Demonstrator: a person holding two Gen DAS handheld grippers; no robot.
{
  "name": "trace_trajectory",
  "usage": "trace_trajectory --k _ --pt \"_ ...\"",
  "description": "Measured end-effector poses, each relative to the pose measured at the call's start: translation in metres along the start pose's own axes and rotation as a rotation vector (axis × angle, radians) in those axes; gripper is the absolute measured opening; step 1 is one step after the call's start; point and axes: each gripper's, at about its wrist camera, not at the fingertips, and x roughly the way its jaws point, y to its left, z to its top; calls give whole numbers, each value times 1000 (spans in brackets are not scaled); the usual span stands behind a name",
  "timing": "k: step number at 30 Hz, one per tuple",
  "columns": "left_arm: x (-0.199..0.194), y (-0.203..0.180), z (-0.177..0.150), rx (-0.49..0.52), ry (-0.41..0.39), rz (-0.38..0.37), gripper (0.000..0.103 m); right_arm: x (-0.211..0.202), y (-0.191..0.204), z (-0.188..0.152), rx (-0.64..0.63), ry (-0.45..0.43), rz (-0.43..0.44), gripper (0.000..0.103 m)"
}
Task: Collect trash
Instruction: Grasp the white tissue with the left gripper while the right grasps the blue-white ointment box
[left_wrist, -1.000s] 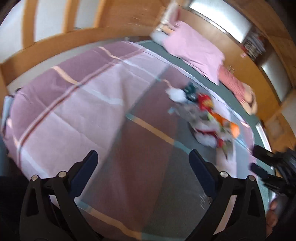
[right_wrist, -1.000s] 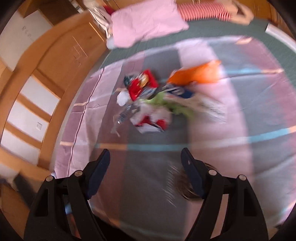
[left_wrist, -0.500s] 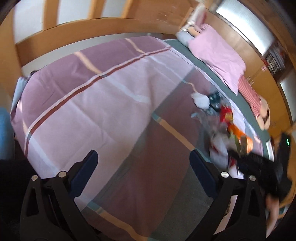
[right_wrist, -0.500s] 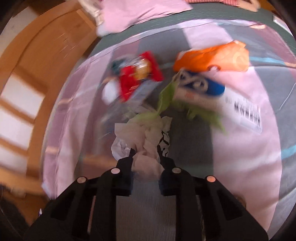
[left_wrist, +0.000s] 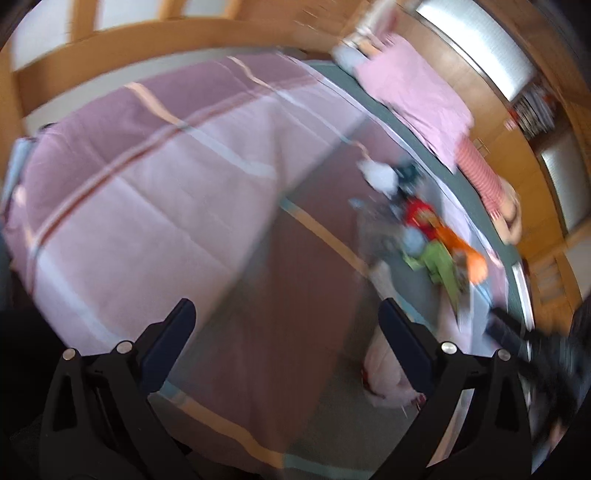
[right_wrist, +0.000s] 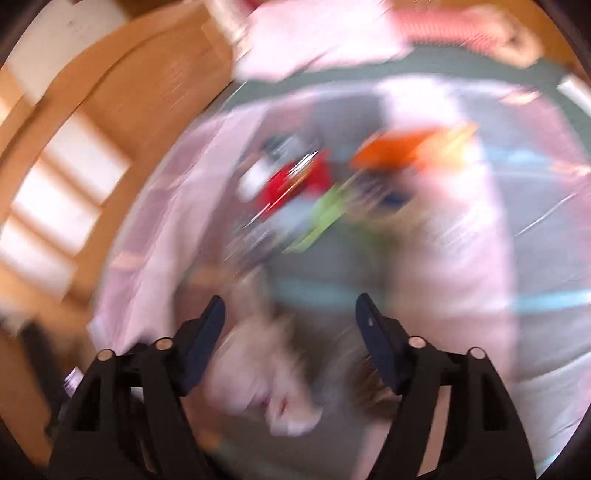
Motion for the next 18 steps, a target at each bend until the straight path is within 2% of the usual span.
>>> trace_trajectory --k 1,4,6,9,11,13,16,18 --pt "3 -6 -2 26 15 -22 98 0 -9 12 1 -34 -87 75" --pt "7 -25 -8 96 45 -92 99 11 -21 30 -66 -65 -256 77" --pt "9 -33 -12 121 65 -133 99 31 -26 37 -178 -10 -345 79" --pt "16 -43 -15 130 94 -188 99 58 -32 35 -312 85 -419 79" --pt "27 -49 -16 128 133 -199 99 71 -34 36 -372 97 -469 79" --pt "40 -58 -19 130 171 -208 99 78 -40 40 -366 98 -459 80" --pt "54 -74 -28 186 209 -193 99 97 -49 45 -300 133 -390 82" --pt "61 -83 -34 227 225 -184 99 102 -53 44 -257 139 -354 78"
